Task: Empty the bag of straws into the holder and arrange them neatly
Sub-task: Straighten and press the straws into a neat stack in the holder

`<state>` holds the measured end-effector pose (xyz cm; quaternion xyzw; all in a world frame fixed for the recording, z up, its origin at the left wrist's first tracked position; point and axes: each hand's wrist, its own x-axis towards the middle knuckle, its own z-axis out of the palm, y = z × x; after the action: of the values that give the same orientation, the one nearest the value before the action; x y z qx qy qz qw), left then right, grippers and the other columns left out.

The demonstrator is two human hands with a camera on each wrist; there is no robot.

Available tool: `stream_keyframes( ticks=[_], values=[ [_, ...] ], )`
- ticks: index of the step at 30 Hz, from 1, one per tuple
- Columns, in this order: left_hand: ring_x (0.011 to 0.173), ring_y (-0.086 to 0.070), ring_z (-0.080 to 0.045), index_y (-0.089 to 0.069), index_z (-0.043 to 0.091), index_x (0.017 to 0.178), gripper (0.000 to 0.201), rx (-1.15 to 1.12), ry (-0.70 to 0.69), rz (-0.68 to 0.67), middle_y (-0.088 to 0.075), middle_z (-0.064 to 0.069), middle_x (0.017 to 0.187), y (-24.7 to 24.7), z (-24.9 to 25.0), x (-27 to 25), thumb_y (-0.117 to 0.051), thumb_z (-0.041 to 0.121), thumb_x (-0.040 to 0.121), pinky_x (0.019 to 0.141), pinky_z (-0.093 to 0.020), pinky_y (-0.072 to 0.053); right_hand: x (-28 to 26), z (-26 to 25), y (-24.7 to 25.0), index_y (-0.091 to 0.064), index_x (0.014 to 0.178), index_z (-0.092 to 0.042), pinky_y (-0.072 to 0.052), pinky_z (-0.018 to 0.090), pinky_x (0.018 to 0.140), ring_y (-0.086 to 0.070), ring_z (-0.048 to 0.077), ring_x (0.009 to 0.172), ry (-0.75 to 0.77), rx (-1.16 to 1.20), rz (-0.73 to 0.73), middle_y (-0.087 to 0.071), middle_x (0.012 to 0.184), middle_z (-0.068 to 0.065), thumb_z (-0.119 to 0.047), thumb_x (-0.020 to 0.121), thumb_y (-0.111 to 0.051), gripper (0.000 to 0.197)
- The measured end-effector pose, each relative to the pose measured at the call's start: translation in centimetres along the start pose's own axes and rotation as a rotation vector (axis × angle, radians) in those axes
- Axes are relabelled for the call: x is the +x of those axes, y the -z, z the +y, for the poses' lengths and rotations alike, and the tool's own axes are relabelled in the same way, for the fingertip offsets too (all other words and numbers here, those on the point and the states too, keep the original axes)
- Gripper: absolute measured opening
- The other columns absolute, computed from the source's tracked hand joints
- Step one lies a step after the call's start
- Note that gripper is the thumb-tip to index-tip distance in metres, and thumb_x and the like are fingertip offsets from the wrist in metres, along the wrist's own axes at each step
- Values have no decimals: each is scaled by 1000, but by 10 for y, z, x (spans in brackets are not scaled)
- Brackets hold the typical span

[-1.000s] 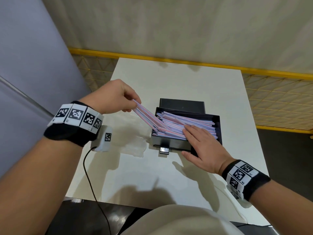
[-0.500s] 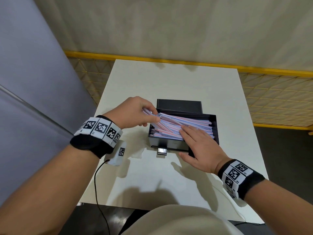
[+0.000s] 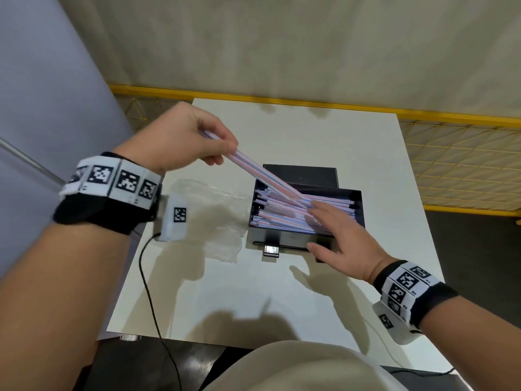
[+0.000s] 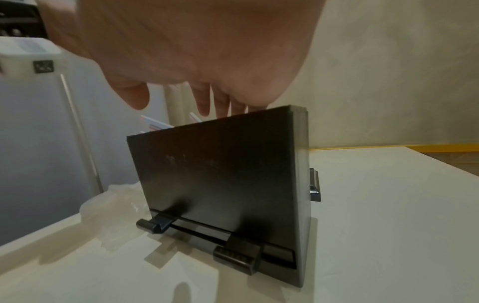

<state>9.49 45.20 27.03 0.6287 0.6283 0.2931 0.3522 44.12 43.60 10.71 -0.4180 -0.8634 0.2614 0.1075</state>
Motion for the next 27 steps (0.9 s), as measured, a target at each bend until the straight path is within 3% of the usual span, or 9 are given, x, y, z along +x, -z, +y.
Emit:
stream_keyframes(
  ticks=[4, 8, 11, 14, 16, 18, 21, 24, 27],
  values=[
    [67, -73, -15, -79, 15, 91, 3, -123, -14, -58, -76, -1, 72, -55, -19, 11, -78, 12, 90, 69, -27, -62, -2, 0, 11, -60, 121, -9, -34, 20, 110, -49, 22, 129, 4, 85, 313, -52, 139, 7, -36, 81, -57, 48],
    [67, -73, -12, -77, 14, 93, 3, -253, 71, -60, -75, 0, 73, -125, -47, 12, -76, 11, 92, 69, -29, -59, 0, 3, 21, -57, 120, -9, -39, 29, 100, -51, 24, 116, -62, 65, 416, -55, 126, 5, -26, 79, -56, 45],
    [75, -73, -14, -75, 20, 91, 2, -135, 44, -68, -71, 8, 82, -158, -60, 9, -76, 19, 92, 71, -35, -63, 5, -1, 19, -58, 126, -7, -44, 39, 102, -53, 27, 116, -36, -31, 299, -58, 128, 8, -34, 83, -53, 51],
    [98, -62, -17, -73, 22, 102, 17, 262, -195, -125, -66, 4, 101, -167, -70, 10, -72, 37, 92, 89, -34, -52, 12, -2, 6, -50, 144, -8, -37, 42, 116, -47, 29, 135, -22, -204, 29, -50, 148, 12, -54, 90, -45, 71],
    [104, -56, -22, -74, 23, 101, 32, 504, -279, -119, -67, 2, 104, -166, -73, 8, -61, 51, 92, 93, -40, -48, 14, -3, -4, -42, 152, -11, -33, 44, 119, -41, 30, 142, -27, -295, -105, -43, 156, 11, -64, 93, -35, 79],
    [106, -55, -24, -74, 23, 100, 46, 654, -349, -50, -66, 2, 106, -164, -74, 4, -50, 61, 90, 91, -44, -48, 16, -4, -6, -40, 153, -14, -33, 47, 118, -40, 30, 143, -44, -320, -139, -41, 158, 10, -69, 93, -25, 83],
    [120, -52, -27, -68, 22, 119, 51, 669, -428, -20, -60, -3, 130, -165, -75, -1, -48, 61, 92, 96, -46, -47, 17, -3, -2, -39, 154, -18, -33, 46, 118, -39, 28, 143, -55, -341, -145, -40, 159, 7, -71, 92, -18, 85],
    [141, -44, -30, -59, 27, 140, 56, 747, -487, -124, -51, -2, 153, -172, -82, 0, -36, 57, 99, 108, -47, -39, 19, -2, 0, -41, 153, -18, -35, 46, 116, -41, 29, 140, -37, -369, -169, -42, 157, 6, -72, 92, -17, 85],
    [145, -41, -29, -55, 29, 144, 75, 896, -401, -286, -53, 7, 154, -174, -85, 4, -9, 63, 96, 117, -46, -32, 21, 0, 3, -54, 139, -16, -43, 46, 107, -50, 28, 127, -37, -295, -152, -54, 142, 5, -70, 94, -25, 76]
  ],
)
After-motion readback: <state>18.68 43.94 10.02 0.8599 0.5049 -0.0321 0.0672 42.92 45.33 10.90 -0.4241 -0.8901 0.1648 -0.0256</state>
